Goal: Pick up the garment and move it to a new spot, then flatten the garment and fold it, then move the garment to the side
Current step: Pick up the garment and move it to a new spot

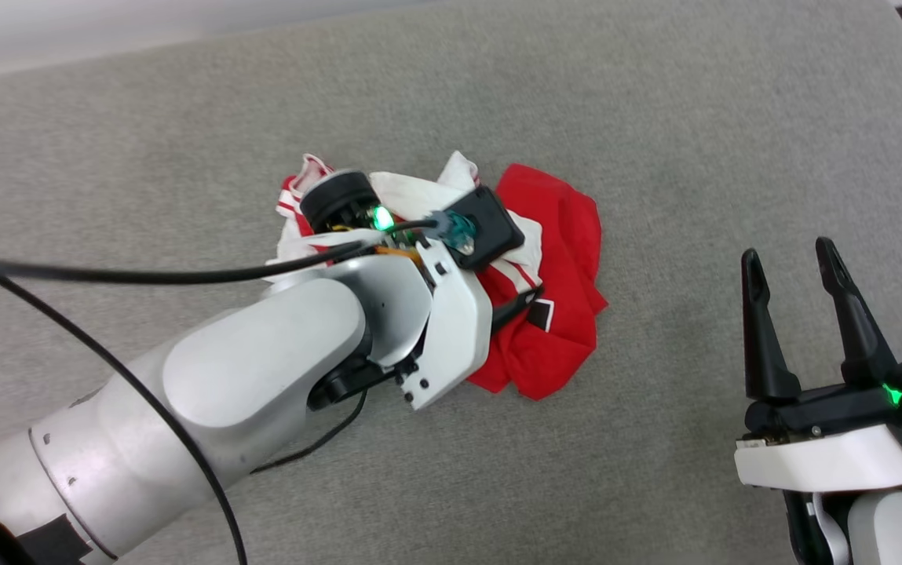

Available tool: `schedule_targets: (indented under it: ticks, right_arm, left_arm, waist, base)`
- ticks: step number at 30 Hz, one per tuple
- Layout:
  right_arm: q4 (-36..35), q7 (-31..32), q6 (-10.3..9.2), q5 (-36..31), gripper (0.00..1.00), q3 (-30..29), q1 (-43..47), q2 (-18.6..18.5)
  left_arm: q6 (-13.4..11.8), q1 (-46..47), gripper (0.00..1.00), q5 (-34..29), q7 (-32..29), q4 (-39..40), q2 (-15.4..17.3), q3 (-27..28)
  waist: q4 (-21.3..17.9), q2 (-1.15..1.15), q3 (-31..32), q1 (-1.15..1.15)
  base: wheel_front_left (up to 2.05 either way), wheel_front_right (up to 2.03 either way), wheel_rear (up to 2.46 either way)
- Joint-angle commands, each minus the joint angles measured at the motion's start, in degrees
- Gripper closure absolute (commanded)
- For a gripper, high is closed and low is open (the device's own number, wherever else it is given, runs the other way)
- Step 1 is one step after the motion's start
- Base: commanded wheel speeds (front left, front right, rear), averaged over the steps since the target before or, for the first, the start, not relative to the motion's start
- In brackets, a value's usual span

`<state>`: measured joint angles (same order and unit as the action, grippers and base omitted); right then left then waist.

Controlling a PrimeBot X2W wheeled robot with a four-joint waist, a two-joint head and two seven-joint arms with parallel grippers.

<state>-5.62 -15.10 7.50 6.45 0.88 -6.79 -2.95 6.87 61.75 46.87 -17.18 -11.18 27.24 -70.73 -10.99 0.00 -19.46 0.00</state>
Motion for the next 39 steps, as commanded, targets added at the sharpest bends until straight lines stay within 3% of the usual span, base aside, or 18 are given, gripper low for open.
schedule_targets:
  ticks: [1,5,9,10,14,19,24,30,34,39]
  right_arm:
    - [0.2,-0.1,-0.03,-0.59,0.0,-0.34,0.83,0.11]
    - [0.39,-0.1,-0.03,-1.01,0.0,-0.7,1.92,0.12]
    - [0.49,-0.1,-0.02,-1.44,0.0,-0.95,2.92,0.12]
    - [0.49,-0.1,-0.02,-1.44,0.0,-0.95,2.92,0.12]
    - [0.5,-0.1,-0.03,-1.8,0.0,-1.17,3.88,0.12]
    - [0.63,-0.1,-0.02,-1.97,0.0,-1.06,4.8,0.11]
    - [0.84,-0.1,-0.02,-2.16,0.0,-1.11,5.17,0.11]
    - [0.94,-0.1,-0.03,-2.56,0.0,-1.11,5.84,0.11]
    - [0.86,-0.11,-0.03,-2.44,0.0,-1.14,6.3,0.1]
    - [1.59,-0.1,-0.02,-1.13,0.0,-1.82,7.11,0.11]
  left_arm:
    - [-1.03,-0.51,0.0,-0.9,3.35,-0.12,-0.15,1.34]
    - [-5.33,-2.65,0.0,-3.53,12.3,0.22,0.39,4.23]
    - [-11.8,-6.49,0.0,-5.12,21.46,1.29,1.77,7.99]
    - [-11.8,-6.49,0.0,-5.12,21.46,1.29,1.77,7.99]
    - [-17.97,-12.03,0.0,-6.5,29.19,1.94,3.89,10.84]
    - [-26.63,-20.06,0.0,-8.79,32.3,3.08,6.01,16.42]
    - [-33.11,-31.87,0.0,-15.49,32.35,9.83,5.34,27.7]
    - [-36.03,-45.84,0.0,-23.68,32.37,14.11,0.77,39.89]
    - [-35.63,-52.38,0.0,-28.06,32.38,16.13,-3.83,47.19]
    - [-32.33,-58.0,0.0,-32.49,32.38,17.08,-9.09,54.12]
  waist:
    - [2.01,0.0,2.5,0.0]
    - [3.9,0.0,5.05,0.0]
    - [5.57,0.0,7.04,0.0]
    - [5.57,0.0,7.04,0.0]
    - [7.17,0.0,8.39,0.0]
    - [8.43,0.0,9.57,0.0]
    - [9.12,0.0,10.54,0.0]
    - [9.56,0.0,11.57,0.0]
    - [9.71,0.0,12.01,0.0]
    - [9.68,0.0,12.55,0.0]
  base:
    - [0.0,0.0,0.0]
    - [0.0,0.0,0.0]
    - [0.0,0.0,0.0]
    - [0.0,0.0,0.0]
    - [0.0,0.0,0.0]
    - [0.0,0.0,0.0]
    - [0.0,0.0,0.0]
    - [0.0,0.0,0.0]
    - [0.0,0.0,0.0]
    - [0.0,0.0,0.0]
